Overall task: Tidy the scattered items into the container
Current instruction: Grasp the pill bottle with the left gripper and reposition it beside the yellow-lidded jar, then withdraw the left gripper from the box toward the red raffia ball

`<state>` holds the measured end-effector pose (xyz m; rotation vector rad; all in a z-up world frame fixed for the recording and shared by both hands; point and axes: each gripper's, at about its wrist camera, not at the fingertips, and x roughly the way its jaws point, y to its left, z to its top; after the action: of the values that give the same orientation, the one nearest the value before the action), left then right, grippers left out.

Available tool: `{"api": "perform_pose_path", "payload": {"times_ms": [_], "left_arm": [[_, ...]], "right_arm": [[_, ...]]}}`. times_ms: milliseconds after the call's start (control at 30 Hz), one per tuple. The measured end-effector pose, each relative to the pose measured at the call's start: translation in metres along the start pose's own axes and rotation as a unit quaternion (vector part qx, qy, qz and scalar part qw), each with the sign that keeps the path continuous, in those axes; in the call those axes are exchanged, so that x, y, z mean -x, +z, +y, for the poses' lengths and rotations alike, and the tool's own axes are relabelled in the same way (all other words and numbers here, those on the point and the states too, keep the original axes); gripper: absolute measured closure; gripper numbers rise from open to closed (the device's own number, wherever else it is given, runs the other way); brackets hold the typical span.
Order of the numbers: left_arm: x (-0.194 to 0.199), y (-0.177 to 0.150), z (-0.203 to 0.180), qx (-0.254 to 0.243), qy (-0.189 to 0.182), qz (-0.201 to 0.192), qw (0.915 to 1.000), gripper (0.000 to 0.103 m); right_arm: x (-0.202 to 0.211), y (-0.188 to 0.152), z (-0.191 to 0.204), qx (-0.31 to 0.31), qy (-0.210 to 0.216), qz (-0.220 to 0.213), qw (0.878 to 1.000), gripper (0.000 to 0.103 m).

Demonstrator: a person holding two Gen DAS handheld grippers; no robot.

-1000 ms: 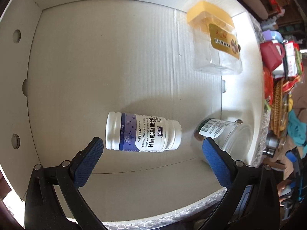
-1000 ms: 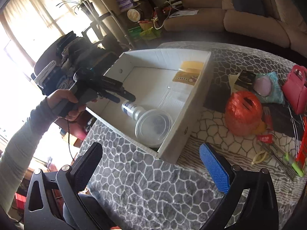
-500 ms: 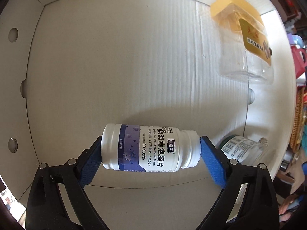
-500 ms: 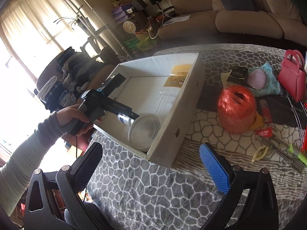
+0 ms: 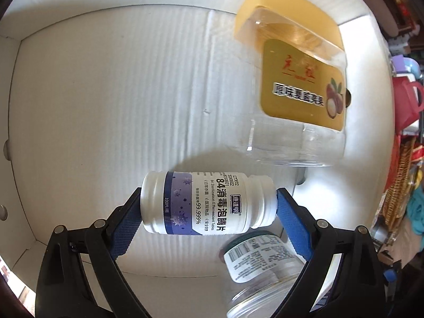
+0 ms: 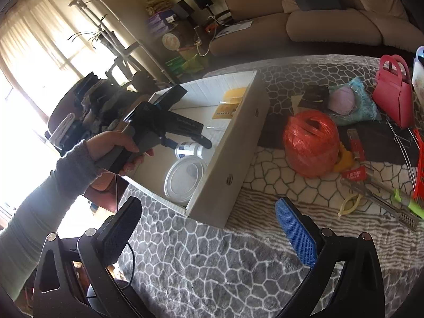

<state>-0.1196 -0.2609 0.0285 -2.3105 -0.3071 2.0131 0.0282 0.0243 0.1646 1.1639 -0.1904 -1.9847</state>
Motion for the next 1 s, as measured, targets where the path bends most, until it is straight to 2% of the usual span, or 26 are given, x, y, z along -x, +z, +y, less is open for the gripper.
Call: {"api": "perform_pose_path", "payload": {"times_ms": [233, 300, 433, 633, 700, 733, 800, 867, 1000], "left_arm": [[0.010, -0.017, -0.023, -0.021, -0.054, 0.009, 0.9983, 0.009], [0.014, -0.021, -0.021, -0.018, -0.051, 0.007, 0.9985, 0.009], [0.027, -0.029, -0.008, -0.007, -0.072, 0.001, 0.9974, 0.009], [0.065, -0.047, 0.014, -0.008, -0.086, -0.044, 0.9953, 0.006], [0.076, -0.052, 0.018, -0.006, -0.083, -0.071, 0.9940, 0.005], [0.077, -0.041, 0.024, -0.006, -0.082, -0.087, 0.9928, 0.002], [0.089, -0.053, 0.028, -0.005, -0.080, -0.116, 0.9900, 0.001], [0.096, -0.059, 0.030, -0.004, -0.068, -0.140, 0.9878, 0.001], [0.100, -0.097, 0.026, -0.001, -0.026, -0.190, 0.9815, 0.001]], "right_arm": [[0.001, -0.002, -0.004, -0.003, -0.004, 0.001, 1.000, 0.000], [0.000, -0.002, -0.005, -0.005, -0.004, 0.002, 1.000, 0.000], [0.000, -0.002, -0.004, -0.003, -0.003, 0.002, 1.000, 0.000], [-0.002, -0.004, 0.003, 0.016, -0.007, -0.005, 1.000, 0.000], [-0.004, -0.005, 0.008, 0.028, -0.011, -0.008, 1.000, 0.000], [-0.005, -0.005, 0.013, 0.039, -0.017, -0.011, 0.999, 0.000], [-0.007, -0.006, 0.024, 0.064, -0.030, -0.021, 0.997, 0.000], [-0.010, -0.006, 0.035, 0.083, -0.035, -0.028, 0.995, 0.000], [-0.022, -0.002, 0.050, 0.099, -0.055, -0.034, 0.993, 0.000]]}}
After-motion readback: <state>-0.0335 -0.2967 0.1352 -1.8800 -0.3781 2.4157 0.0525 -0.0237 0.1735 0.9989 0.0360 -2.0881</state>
